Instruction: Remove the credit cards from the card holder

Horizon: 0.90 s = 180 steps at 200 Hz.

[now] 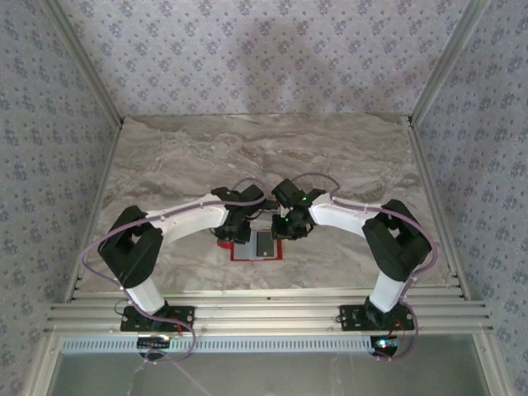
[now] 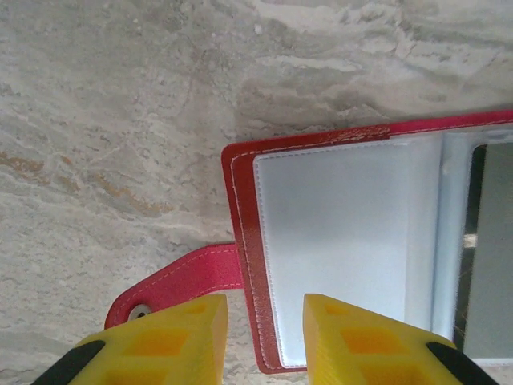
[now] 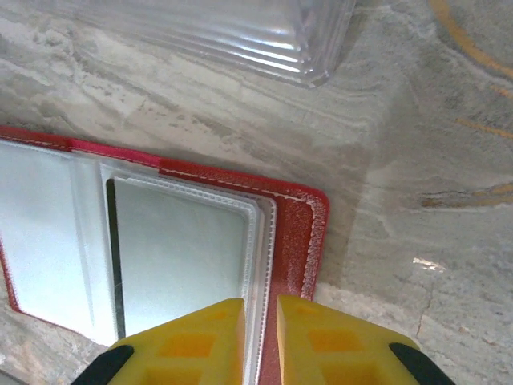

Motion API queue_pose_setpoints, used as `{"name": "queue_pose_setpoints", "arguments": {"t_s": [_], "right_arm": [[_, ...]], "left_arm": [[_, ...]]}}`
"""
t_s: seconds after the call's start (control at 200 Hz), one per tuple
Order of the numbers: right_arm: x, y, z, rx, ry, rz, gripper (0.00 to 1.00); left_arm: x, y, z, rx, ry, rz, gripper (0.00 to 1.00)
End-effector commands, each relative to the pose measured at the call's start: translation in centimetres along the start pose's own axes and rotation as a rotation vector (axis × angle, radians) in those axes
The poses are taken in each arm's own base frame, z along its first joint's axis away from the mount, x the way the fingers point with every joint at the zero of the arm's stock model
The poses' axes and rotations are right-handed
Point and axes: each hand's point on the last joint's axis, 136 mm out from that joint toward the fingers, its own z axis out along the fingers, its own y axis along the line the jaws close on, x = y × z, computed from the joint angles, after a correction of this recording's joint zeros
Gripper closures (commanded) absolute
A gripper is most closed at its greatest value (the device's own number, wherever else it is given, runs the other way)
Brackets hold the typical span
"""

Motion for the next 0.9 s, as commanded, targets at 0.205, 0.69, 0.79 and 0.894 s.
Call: {"name": "queue_pose_setpoints", "arguments": {"t_s": [0.205,0.69,0.79,0.894], "right_arm": [[0.9,0.3,0.3,0.008,0.020,0.015,0.76],[1.4,-0.2,1.6,0.021,0.049,0.019,0.76],[1.4,-0.3,1.6,0.022,0.049,0.019,0.76],[1.5,-0.4,1.6,0.025,0.049,0.020,0.76]], "left_arm": [[-1.0,-4.7,-0.9,0.372,0.018,-0.080,0.71],[-1.2,-7.7,1.0,0.590,0.086,-0.153,0.78],[-1.0,-7.8,1.5,0.589,0.102,-0.155,0.78],[-1.0,-7.6,1.8,0.572,0.102,-0.154,0.77]]}}
